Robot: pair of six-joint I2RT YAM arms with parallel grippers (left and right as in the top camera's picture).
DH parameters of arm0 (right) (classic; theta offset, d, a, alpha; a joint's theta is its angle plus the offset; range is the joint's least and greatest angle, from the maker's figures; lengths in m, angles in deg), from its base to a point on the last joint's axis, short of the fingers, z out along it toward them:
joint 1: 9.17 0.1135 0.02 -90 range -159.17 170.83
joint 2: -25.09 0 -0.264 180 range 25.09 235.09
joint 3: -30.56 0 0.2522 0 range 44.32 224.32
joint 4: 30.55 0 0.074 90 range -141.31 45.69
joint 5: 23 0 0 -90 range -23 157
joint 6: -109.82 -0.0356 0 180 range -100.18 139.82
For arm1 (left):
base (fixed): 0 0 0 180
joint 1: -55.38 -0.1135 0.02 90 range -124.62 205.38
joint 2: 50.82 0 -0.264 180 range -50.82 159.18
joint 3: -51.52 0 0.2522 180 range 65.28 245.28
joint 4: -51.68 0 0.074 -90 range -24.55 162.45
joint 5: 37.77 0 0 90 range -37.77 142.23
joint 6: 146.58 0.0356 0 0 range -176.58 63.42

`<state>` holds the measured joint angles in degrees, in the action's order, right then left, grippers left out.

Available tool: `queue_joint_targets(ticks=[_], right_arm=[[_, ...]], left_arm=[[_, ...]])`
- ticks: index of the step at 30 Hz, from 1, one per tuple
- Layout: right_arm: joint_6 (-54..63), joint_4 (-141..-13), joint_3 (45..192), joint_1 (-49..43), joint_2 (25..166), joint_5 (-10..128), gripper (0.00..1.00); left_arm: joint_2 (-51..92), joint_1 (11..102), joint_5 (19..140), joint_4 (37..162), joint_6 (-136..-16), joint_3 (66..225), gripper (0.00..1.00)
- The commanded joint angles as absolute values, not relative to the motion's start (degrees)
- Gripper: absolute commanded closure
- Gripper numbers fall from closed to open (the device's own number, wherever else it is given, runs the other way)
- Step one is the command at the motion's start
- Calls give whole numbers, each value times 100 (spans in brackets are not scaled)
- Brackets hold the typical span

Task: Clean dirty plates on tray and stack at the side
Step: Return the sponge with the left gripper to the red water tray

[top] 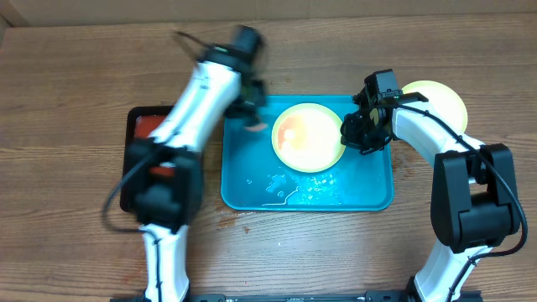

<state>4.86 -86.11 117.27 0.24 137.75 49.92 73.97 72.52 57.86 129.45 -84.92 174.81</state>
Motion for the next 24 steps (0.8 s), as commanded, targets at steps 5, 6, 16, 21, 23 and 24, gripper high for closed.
queue_joint_targets(ticks=[5,6,16,21,23,24], right_arm=[[475,-8368,11740,15,13637,5018,96],[475,-8353,11740,15,13637,5016,96],[455,-8283,11740,15,13637,4544,96],[455,-8305,11740,15,13637,4546,96],[457,-8344,11740,15,13637,4548,96],[457,-8353,11740,15,13637,4548,96]], left_arm=[[6446,5666,5115,14239,-8402,17634,96],[6457,5545,5117,14276,-8411,17564,96],[6481,4979,5121,13308,-8968,15873,95],[6481,4933,4516,12698,-9049,15245,96],[6483,4857,4339,12672,-9182,15237,96],[6483,4822,4352,12639,-9178,15237,96]])
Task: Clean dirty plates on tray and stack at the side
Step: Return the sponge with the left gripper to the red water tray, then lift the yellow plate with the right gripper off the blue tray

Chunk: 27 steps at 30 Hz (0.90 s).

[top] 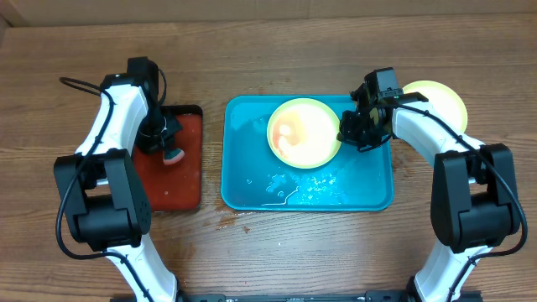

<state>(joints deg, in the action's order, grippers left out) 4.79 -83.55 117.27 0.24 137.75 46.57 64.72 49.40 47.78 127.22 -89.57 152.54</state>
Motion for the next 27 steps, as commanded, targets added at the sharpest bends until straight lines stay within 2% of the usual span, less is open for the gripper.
queue_joint_targets(ticks=[1,4,7,8,10,12,18,22,23,27], right_arm=[[457,-8355,11740,15,13637,4548,96],[455,-8327,11740,15,13637,4548,96],[462,-8307,11751,15,13637,4548,96],[484,-8307,11764,15,13637,4550,96],[482,-8419,11867,15,13631,4716,96],[484,-8598,12000,15,13620,4928,96],[916,-9341,12599,126,13452,5473,96],[960,-10056,13307,710,13229,6961,96],[960,-10224,13480,898,13211,7422,96],[960,-10753,14041,1812,13211,9531,96]], left_arm=[[6483,4798,4376,12622,-9174,15237,96],[6507,4785,4396,12613,-9176,15237,94],[6516,4789,4483,12561,-9174,15226,60],[6516,4789,4520,12534,-9167,15226,52],[6516,4787,4715,12499,-9102,15243,45],[6516,4759,4938,12502,-9023,15309,43],[6420,4599,5604,12709,-8741,15938,43],[6374,4494,5814,12840,-8741,16489,41],[6374,4492,5812,12838,-8741,16526,36],[6380,4492,5799,12832,-8739,16528,0]])
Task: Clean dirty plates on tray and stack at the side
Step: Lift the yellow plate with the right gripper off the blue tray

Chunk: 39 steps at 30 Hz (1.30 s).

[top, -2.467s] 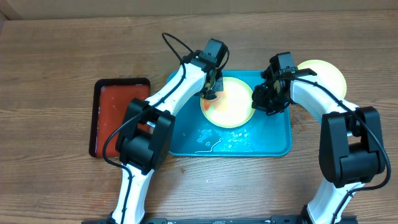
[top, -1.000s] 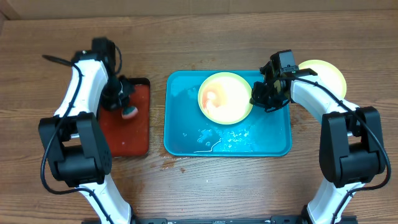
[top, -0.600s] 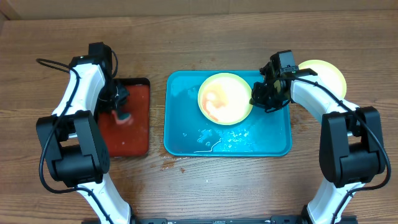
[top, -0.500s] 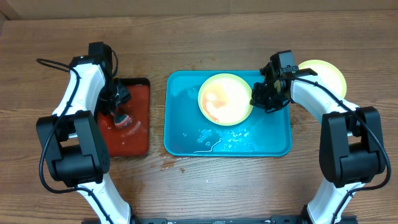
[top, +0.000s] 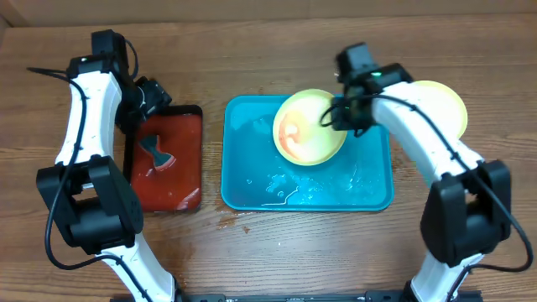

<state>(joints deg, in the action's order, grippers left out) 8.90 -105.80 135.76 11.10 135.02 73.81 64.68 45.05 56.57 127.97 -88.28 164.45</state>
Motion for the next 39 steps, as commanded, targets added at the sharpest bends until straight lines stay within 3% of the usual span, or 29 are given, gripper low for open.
queue_joint_targets(ticks=[1,6,11,20,23,27,31,35,39], right_arm=[[960,-10821,14122,2054,13211,10076,96],[982,-10853,14186,3160,13211,12572,96],[2075,-10650,14186,4172,13211,14329,96],[3487,-9911,14186,4760,13211,15009,96],[3482,-9861,14186,4782,13211,14355,96],[3485,-10091,14184,4627,13211,12322,96],[3159,-10207,14186,4233,13196,12194,96],[2562,-9925,14186,3567,13141,12124,96],[2274,-10045,14186,2247,13095,9752,96]], left_arm=[[6380,4492,5799,12836,-8741,16520,0],[6380,4494,5799,12838,-8741,16517,0],[6380,4494,5801,12838,-8741,16517,0],[6380,4494,5801,12838,-8741,16517,0],[6380,4494,5801,12838,-8741,16517,0],[6380,4494,5801,12838,-8741,16517,0],[6380,4494,5801,12838,-8741,16517,0],[6380,4494,5801,12838,-8741,16517,0],[6380,4494,5801,12838,-8741,16517,0]])
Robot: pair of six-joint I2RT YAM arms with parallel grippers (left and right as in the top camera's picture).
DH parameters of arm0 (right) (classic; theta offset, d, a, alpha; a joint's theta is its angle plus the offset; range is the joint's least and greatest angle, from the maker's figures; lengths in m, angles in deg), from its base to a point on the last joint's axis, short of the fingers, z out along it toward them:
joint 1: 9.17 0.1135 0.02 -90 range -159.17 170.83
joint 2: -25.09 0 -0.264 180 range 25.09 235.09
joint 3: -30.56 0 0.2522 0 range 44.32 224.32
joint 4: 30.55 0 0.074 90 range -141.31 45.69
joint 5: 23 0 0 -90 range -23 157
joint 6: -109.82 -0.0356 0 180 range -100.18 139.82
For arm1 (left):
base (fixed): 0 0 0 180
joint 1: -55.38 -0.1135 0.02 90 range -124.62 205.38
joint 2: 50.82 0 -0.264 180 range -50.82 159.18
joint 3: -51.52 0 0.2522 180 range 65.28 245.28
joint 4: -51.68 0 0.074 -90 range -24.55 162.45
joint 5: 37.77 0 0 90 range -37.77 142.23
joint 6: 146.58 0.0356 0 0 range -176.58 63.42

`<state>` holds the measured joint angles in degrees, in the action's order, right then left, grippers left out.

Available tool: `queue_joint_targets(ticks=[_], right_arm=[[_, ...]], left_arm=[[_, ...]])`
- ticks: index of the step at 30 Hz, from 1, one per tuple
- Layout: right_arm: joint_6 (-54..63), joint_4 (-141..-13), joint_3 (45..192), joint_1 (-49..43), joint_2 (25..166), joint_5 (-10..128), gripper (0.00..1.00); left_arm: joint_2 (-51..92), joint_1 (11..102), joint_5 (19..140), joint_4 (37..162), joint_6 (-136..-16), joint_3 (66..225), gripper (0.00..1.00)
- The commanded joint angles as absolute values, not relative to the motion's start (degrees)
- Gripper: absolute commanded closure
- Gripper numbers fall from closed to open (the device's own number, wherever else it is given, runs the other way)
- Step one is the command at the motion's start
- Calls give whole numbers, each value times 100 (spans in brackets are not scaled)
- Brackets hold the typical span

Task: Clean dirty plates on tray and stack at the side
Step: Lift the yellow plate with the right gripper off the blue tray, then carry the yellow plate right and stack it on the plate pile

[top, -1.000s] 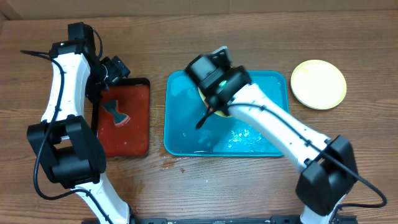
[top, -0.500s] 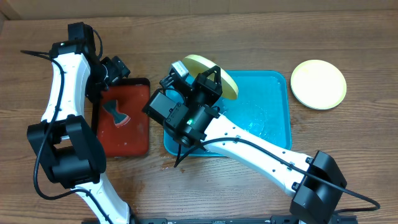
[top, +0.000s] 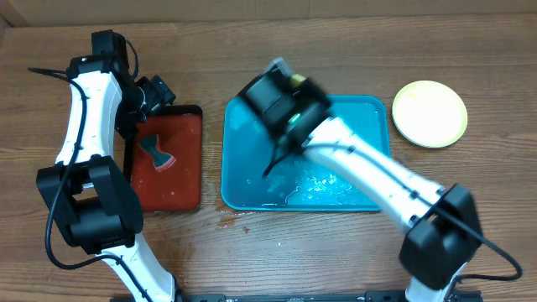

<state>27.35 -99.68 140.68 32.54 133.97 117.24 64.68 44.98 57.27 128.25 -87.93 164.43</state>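
Observation:
My right arm reaches across the blue tray (top: 367, 117) and is blurred with motion. Its gripper (top: 290, 111) is over the tray's left part. Of the yellow dirty plate (top: 295, 81) only slivers show at the gripper, which looks shut on it; the rest is hidden under the wrist. A clean yellow plate (top: 430, 113) lies on the table right of the tray. My left gripper (top: 157, 91) hangs open over the far edge of the red tray (top: 180, 180). The scrub brush (top: 158, 154) lies there, apart from the fingers.
Water and foam (top: 312, 184) pool in the near part of the blue tray. The two trays sit side by side with a narrow strip of wooden table between them. A cable (top: 50, 74) trails from the left arm.
My right arm has swung left across the blue tray, and the dirty plate has left its spot at the tray's far middle. The left arm and the brush have not moved.
The left gripper held the brush at the blue tray's far left while the right held the dirty plate's rim. Then the brush was over the red tray, then lying there released. Meanwhile the right gripper tilted the plate up, and now has it at the tray's left.

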Motion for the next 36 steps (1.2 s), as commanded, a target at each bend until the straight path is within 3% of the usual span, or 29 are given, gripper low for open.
queue_joint_targets(ticks=[1,7,10,16,20,28,35,36], right_arm=[[2274,-10086,14186,1912,13095,9105,96],[2256,-10322,14184,-475,13097,5068,96],[2254,-10427,14135,-1511,13124,4303,96],[2051,-10123,13572,-2947,13161,4338,96],[1035,-9337,12938,-3419,13161,5070,96],[471,-8261,12059,-3744,13161,5545,96],[324,-8224,11937,-3742,13161,5813,96],[326,-8222,11937,-3742,13161,5794,90]], left_arm=[[6380,4494,5801,12838,-8741,16517,0],[6380,4494,5801,12838,-8741,16517,0],[6380,4494,5801,12838,-8741,16517,0],[6380,4494,5801,12838,-8741,16517,0],[6380,4494,5801,12838,-8741,16517,0],[6380,4494,5801,12838,-8741,16517,0],[6380,4494,5801,12838,-8741,16517,0],[6380,4494,5801,12838,-8741,16517,0]])
